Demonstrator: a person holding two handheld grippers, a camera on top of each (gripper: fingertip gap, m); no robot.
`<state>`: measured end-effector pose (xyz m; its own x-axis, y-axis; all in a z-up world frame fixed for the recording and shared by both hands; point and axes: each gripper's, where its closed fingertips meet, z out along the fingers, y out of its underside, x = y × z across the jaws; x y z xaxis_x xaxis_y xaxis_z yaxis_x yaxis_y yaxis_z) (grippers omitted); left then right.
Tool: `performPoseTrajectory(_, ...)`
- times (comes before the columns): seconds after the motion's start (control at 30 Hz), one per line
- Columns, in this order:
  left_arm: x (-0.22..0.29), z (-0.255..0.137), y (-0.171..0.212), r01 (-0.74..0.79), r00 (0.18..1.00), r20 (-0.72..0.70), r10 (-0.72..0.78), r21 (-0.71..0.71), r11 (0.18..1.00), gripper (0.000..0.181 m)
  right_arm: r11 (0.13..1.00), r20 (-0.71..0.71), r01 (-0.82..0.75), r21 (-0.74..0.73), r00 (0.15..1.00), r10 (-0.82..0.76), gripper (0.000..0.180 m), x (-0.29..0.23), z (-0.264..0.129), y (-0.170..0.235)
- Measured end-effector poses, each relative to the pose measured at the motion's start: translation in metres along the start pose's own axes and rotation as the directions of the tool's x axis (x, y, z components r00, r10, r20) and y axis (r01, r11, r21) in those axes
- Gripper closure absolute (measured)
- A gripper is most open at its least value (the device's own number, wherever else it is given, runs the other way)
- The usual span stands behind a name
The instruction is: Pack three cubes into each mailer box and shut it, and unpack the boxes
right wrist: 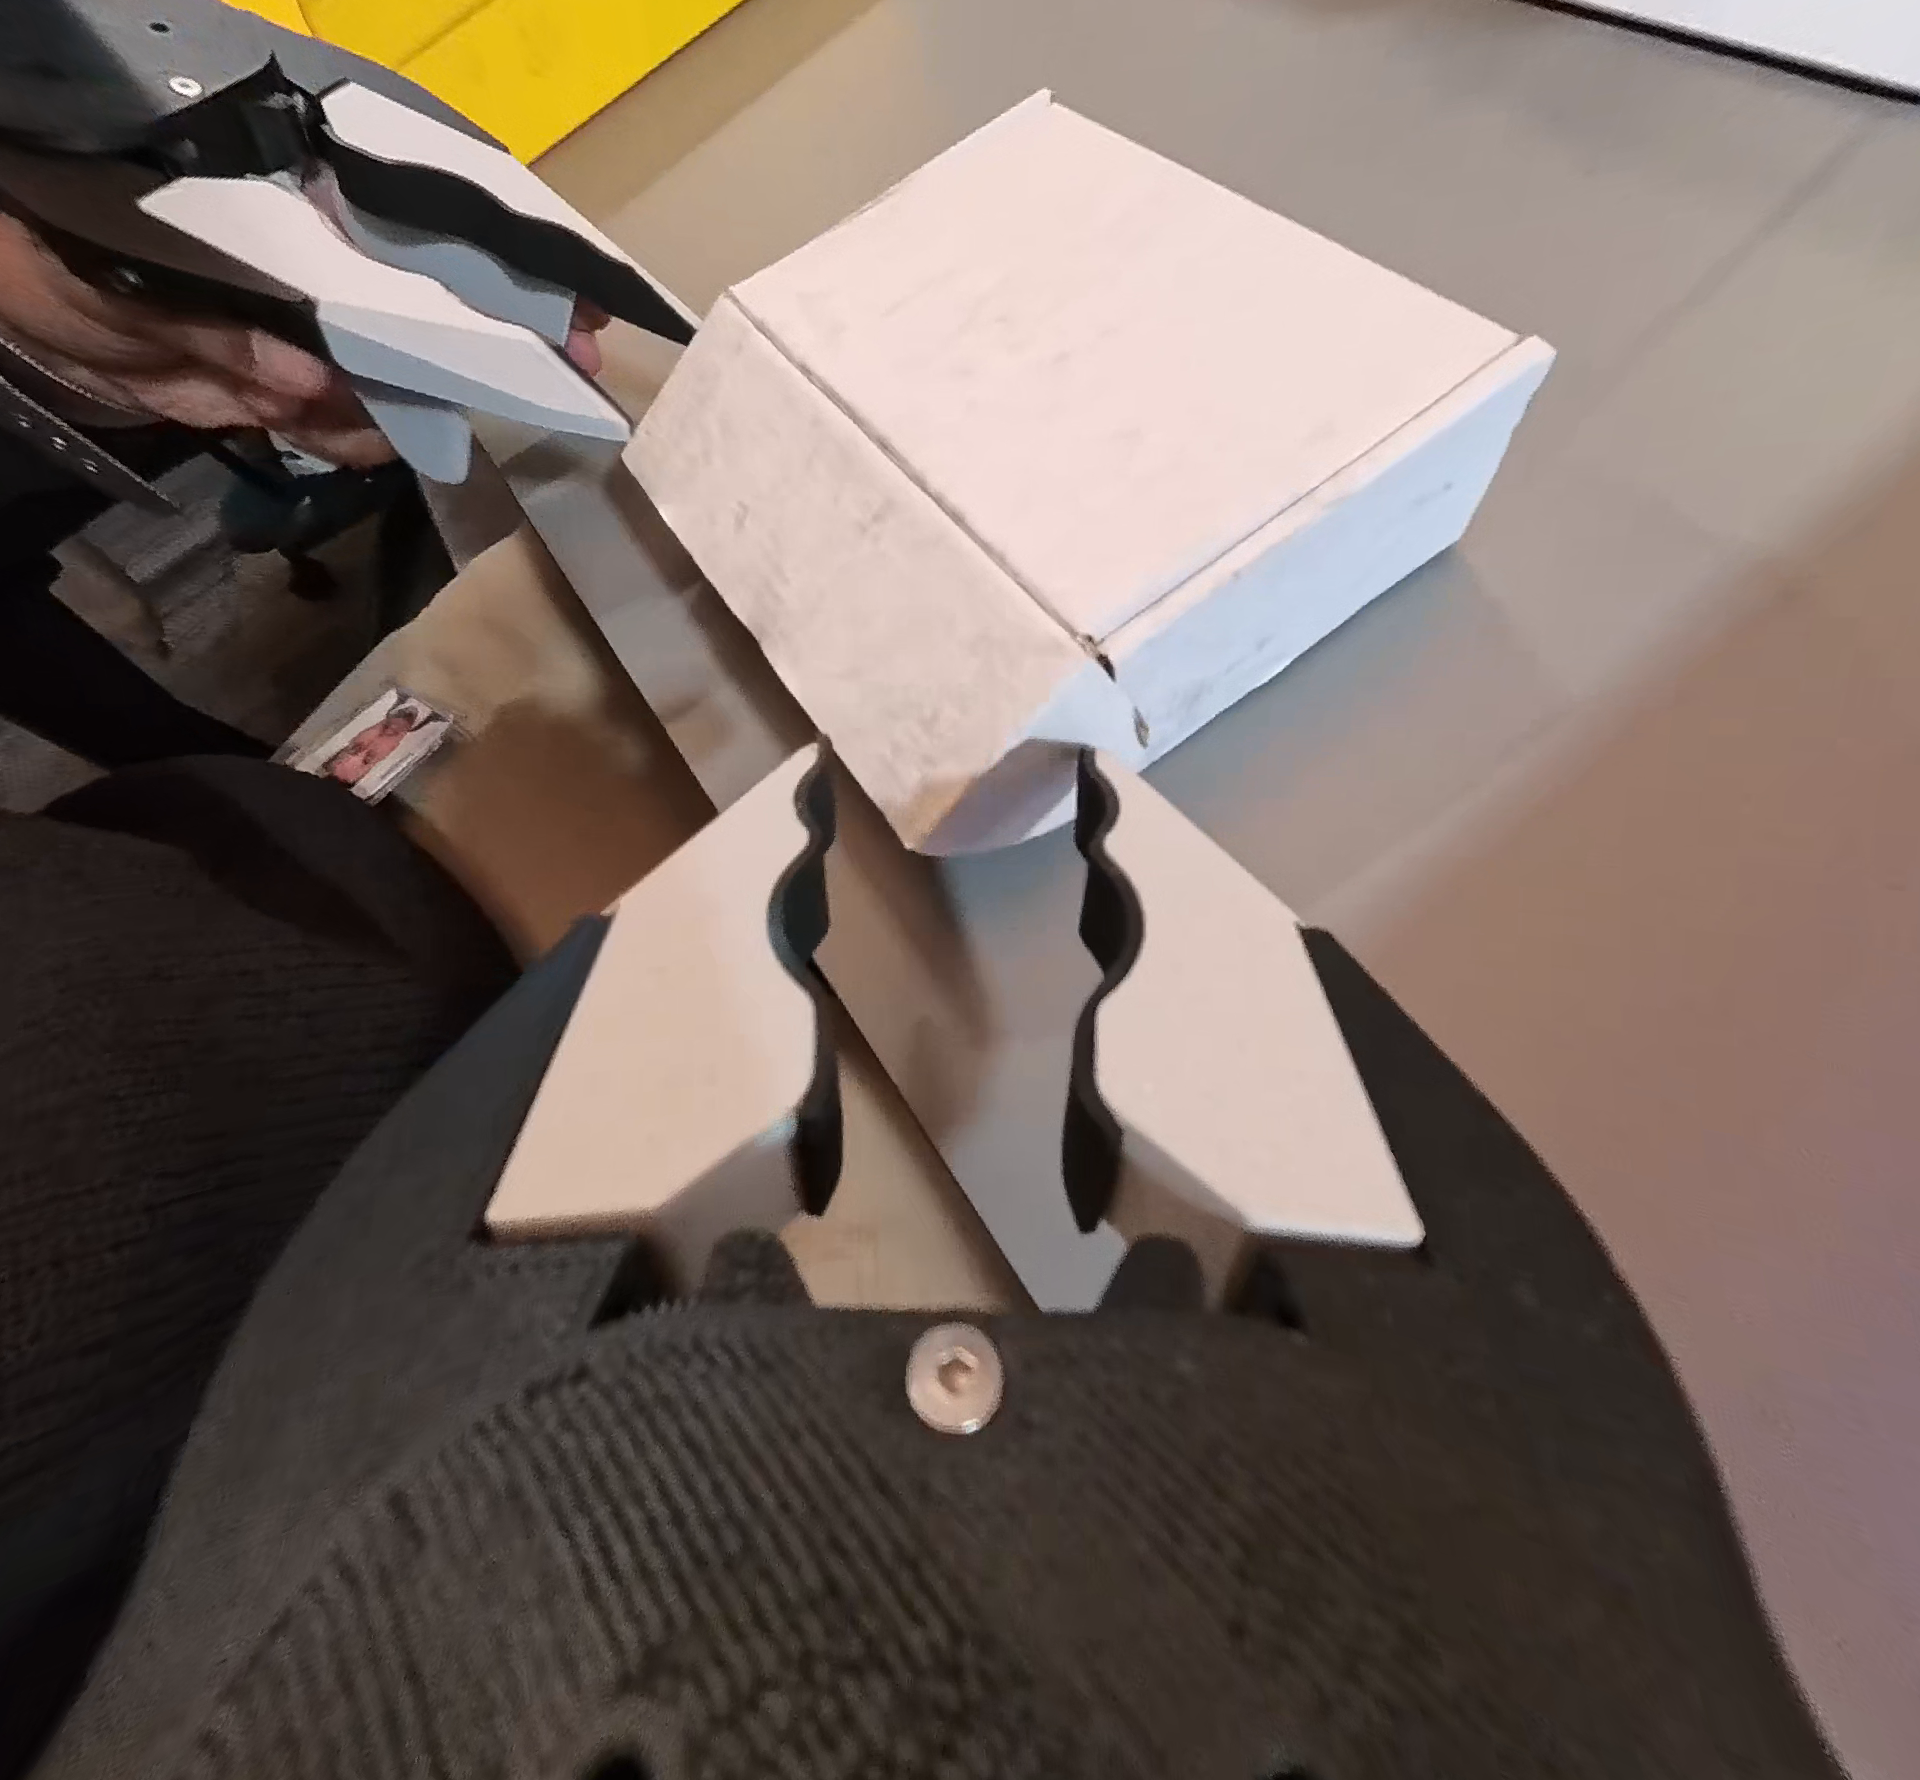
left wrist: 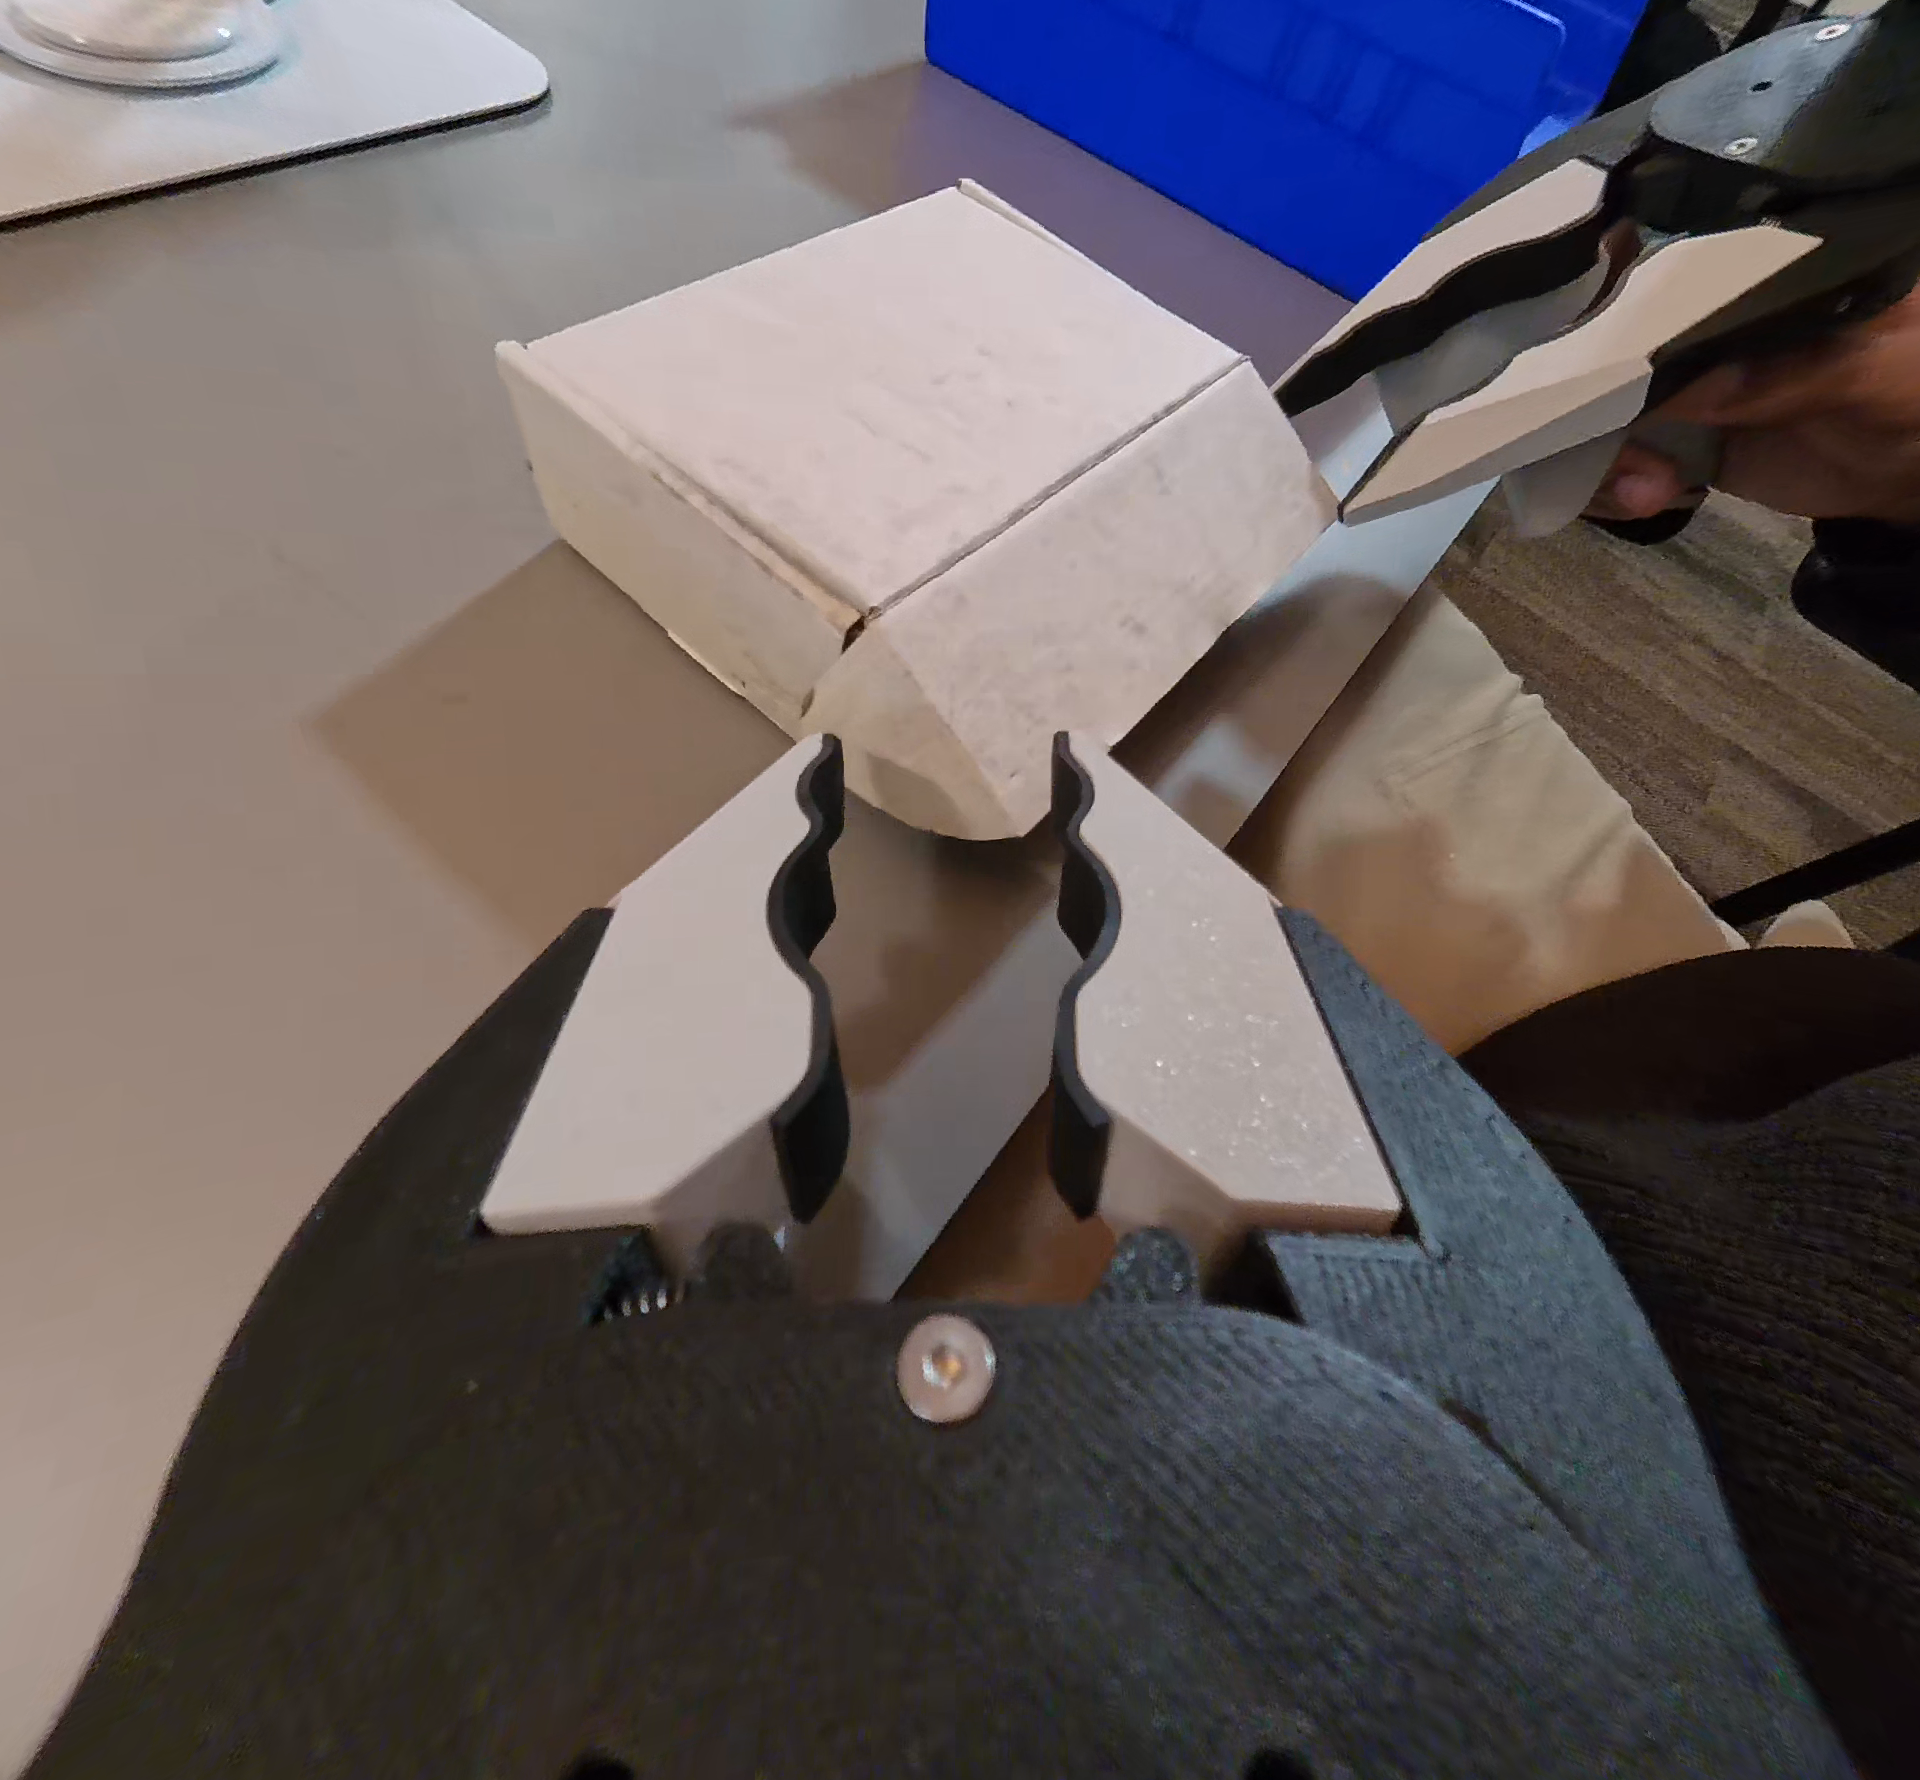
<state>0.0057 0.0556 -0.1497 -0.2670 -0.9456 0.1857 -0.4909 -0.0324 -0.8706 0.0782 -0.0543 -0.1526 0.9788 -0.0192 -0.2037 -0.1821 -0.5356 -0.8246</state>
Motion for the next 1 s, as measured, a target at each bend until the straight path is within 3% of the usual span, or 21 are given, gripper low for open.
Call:
performPoseTrajectory(0.27, 0.007, 0.005, 0.007, -0.027, 0.999, -0.020, 0.026, -0.034, 0.999, 0.145, 0.999, 0.024, -0.006, -0.051, 1.000, 0.007, 0.130, -0.005, 0.008, 0.008)
performPoseTrajectory(0.53, 0.006, 0.003, 0.007, -0.090, 0.996, 0.011, 0.091, -0.039, 0.995, 0.145, 0.996, 0.046, -0.039, -0.079, 0.998, 0.042, 0.138, -0.012, 0.004, 0.009)
performPoseTrajectory(0.83, 0.007, 0.005, 0.016, -0.334, 0.928, 0.131, 0.348, -0.119, 0.935, 0.146, 0.989, -0.015, -0.076, -0.125, 0.997, 0.074, 0.144, -0.012, 0.005, 0.017)
performPoseTrajectory(0.9, 0.007, 0.005, 0.016, -0.340, 0.926, 0.130, 0.354, -0.119, 0.933, 0.146, 0.991, -0.045, -0.055, -0.122, 0.998, 0.050, 0.141, -0.012, 0.006, 0.016)
performPoseTrajectory(1.0, 0.009, 0.004, 0.012, -0.323, 0.935, 0.122, 0.333, -0.095, 0.942, 0.145, 0.986, -0.078, 0.100, -0.132, 0.991, -0.111, 0.117, -0.016, 0.010, 0.015)
